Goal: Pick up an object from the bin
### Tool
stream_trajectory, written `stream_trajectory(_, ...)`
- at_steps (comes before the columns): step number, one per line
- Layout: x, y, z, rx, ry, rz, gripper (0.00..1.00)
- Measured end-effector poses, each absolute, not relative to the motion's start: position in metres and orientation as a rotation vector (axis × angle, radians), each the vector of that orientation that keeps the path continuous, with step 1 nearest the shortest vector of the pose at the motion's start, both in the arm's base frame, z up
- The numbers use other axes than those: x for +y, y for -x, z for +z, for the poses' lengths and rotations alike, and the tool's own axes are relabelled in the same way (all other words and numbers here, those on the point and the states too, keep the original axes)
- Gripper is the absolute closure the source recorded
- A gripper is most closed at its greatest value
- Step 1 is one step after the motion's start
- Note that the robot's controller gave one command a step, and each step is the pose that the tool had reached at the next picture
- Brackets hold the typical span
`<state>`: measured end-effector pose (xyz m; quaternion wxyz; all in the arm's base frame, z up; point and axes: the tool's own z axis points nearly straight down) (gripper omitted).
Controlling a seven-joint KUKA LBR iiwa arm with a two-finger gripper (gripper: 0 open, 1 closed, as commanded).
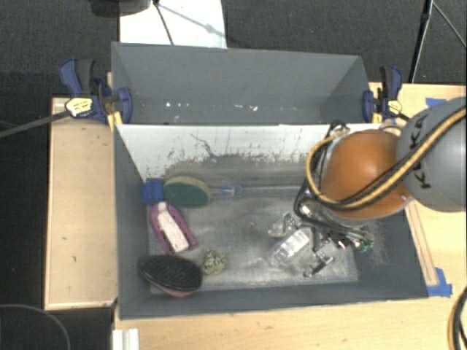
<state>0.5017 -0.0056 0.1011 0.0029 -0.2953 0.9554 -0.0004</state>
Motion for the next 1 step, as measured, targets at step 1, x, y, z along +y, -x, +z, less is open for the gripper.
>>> stream_trajectory(1, -0.0151, -0.5155, 0.1051, 2.912, 1.164, -0.002, 0.00)
